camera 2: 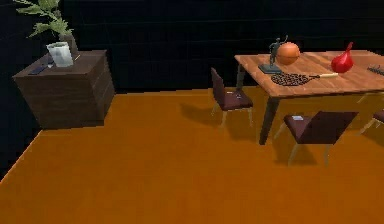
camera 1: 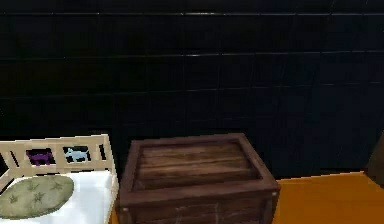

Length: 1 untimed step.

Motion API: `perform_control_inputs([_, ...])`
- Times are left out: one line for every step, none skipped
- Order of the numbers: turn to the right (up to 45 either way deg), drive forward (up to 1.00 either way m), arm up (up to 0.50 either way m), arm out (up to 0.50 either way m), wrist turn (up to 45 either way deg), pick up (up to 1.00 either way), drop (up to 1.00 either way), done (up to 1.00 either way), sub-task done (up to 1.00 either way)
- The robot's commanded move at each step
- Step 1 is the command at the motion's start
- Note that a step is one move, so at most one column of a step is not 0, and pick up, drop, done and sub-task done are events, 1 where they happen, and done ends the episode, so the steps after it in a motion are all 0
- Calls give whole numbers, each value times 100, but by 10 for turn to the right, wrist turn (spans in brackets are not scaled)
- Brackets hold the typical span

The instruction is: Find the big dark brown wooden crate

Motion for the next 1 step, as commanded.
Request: perform_control_inputs([0, 0, 0, 0, 0, 0, 0, 100, 0])
